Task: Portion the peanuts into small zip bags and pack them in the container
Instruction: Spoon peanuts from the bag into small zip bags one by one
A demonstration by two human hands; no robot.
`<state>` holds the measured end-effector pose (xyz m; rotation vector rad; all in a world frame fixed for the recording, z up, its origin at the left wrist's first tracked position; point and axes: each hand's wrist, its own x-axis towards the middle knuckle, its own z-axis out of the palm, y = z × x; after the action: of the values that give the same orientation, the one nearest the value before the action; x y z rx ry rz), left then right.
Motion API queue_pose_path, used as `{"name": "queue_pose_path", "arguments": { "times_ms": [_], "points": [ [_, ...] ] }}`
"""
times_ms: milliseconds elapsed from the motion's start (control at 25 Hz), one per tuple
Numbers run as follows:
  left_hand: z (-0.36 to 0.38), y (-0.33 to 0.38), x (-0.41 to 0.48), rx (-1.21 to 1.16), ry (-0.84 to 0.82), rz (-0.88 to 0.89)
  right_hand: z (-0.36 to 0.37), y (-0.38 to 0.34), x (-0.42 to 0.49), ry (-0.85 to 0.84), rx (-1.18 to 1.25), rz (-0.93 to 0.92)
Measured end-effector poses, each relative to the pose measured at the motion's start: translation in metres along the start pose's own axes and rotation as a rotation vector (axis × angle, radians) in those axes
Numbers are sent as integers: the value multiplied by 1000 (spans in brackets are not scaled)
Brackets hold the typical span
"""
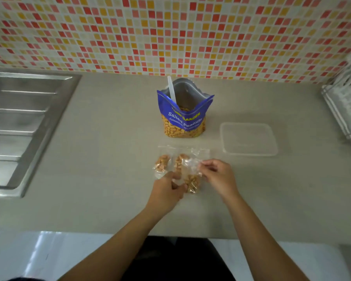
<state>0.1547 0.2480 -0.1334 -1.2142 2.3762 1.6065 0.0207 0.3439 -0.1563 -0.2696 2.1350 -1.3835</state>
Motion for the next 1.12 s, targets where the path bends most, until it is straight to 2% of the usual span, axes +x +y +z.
{"name": "queue_pose_path", "arguments": {
  "times_ms": [120,360,560,680,800,880,1000,1120],
  "points": [
    [18,-25,-8,109,56,2,12,24,-9,30,-131,-38],
    [38,-34,-1,611,132,154,23,29,-16,63,-293,-111],
    [42,-40,-3,716,136,189,28,30,-16,105,-306,-143],
    [40,-40,-5,756,160,277,28,28,-17,108,-338,-165],
    [31,-29,-10,746,184,362,25,26,-20,129,-363,-182],
    [19,-12,-10,670,219,322,23,22,-21,173,-370,-209],
    [-14,24,8,422,343,283,20,-3,-13,262,-291,-302],
    [-65,74,32,180,548,321,12,-53,4,383,-183,-477]
  ]
}}
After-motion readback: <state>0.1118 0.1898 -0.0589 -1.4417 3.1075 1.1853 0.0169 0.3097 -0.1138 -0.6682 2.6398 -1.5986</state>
